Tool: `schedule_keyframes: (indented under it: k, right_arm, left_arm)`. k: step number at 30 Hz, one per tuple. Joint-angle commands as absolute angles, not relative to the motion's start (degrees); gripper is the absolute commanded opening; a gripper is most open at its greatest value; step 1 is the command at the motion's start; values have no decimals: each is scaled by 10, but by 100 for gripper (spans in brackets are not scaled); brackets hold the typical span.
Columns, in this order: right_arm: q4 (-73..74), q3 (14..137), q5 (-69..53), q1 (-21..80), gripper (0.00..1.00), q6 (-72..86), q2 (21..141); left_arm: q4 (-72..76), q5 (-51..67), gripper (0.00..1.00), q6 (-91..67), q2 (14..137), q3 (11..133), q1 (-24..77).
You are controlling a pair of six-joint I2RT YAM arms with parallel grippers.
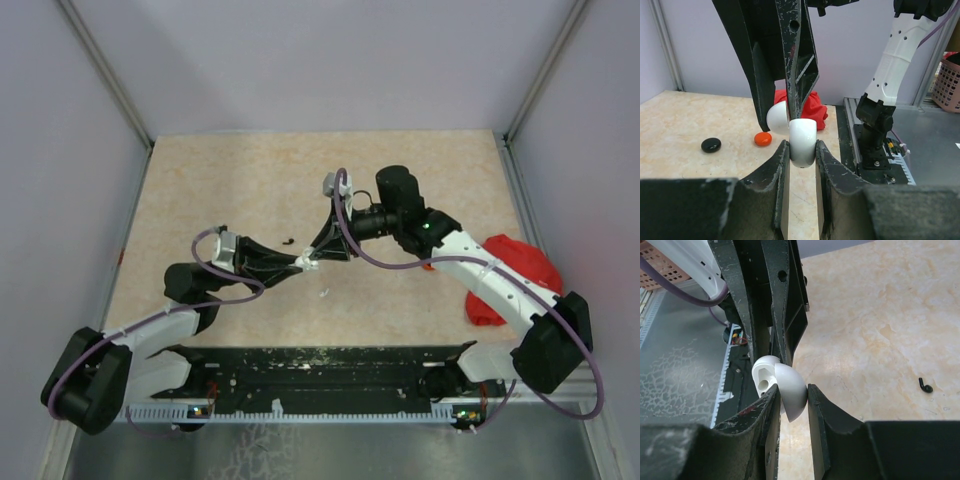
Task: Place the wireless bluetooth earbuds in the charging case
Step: Adjust the charging case.
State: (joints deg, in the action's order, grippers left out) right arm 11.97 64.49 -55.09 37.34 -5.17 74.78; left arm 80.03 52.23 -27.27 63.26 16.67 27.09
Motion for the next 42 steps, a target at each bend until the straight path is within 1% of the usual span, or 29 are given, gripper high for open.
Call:
schedule_keyframes:
  k: [1, 4, 8, 9, 14, 18, 21, 27, 35, 42]
  right_arm:
    - [119, 643, -583, 373, 28, -69, 746]
    - [126, 649, -585, 373, 23, -72, 747]
    - [139, 658, -582, 373, 10, -78, 743]
    - [143, 660, -577, 373, 8, -80, 740]
    - [185, 679, -539, 376, 0, -107, 734]
    - [244, 704, -492, 389, 0, -141, 739]
    - [287, 725, -453, 408, 0, -164, 747]
    - [338, 756, -393, 434, 0, -184, 763]
    - [379, 788, -360, 454, 0, -197, 781]
    - [396, 801, -348, 465, 0, -200, 793]
  left_arm:
    - [836, 512, 1, -275, 625, 183, 268]
    - [834, 512, 1, -275, 626, 184, 268]
    - [813, 515, 1, -264, 623, 186, 268]
    - [803, 518, 1, -258, 623, 188, 268]
    - [673, 531, 1, -211, 603, 211, 269]
    - [550, 529, 8, -146, 576, 235, 270]
    - [442, 534, 16, -91, 559, 262, 269]
    - [311, 548, 28, -22, 540, 296, 270]
    - [247, 573, 37, 10, 538, 315, 272]
    - [226, 590, 41, 15, 551, 327, 278]
